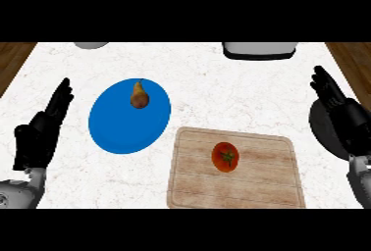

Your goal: Pick the tomato from the cutting board and place it in the pan

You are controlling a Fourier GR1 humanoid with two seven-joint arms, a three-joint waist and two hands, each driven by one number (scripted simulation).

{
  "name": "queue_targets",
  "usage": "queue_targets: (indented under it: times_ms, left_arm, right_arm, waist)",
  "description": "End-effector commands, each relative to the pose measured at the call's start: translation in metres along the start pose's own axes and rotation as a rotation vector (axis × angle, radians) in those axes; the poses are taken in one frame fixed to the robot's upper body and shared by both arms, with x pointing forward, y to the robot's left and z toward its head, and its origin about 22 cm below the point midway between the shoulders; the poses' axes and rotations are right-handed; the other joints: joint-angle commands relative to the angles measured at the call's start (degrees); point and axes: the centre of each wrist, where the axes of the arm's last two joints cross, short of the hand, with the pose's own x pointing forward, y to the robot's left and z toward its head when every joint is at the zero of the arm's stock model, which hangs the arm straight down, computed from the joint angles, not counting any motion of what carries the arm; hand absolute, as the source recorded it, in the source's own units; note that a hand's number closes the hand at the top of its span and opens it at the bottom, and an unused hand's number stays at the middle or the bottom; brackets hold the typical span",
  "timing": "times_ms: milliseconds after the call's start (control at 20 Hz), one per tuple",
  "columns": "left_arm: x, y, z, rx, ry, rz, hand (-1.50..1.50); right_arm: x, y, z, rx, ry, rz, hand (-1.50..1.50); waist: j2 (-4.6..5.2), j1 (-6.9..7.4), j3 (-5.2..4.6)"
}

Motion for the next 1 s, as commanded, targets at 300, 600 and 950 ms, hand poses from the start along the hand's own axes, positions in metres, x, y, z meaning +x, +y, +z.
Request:
queue_targets:
  times_ms: [300,600,950]
  left_arm:
    - [0.007,-0.03,-0.003,-0.233,-0.024,0.06,0.0]
    - [0.013,-0.034,-0.007,-0.283,0.005,0.103,0.0]
    - [-0.01,-0.033,0.005,-0.282,0.004,0.098,0.0]
  right_arm:
    - [0.025,-0.002,-0.048,0.219,-0.036,0.535,-1.5]
    - [-0.079,0.092,-0.023,0.093,-0.104,0.197,-1.5]
    - [-0.061,0.087,-0.031,0.344,-0.018,0.453,-1.5]
  waist:
    - [2.2,3.22,-1.28]
    - [1.76,1.49,0.15]
    - [1.38,1.01,-0.02]
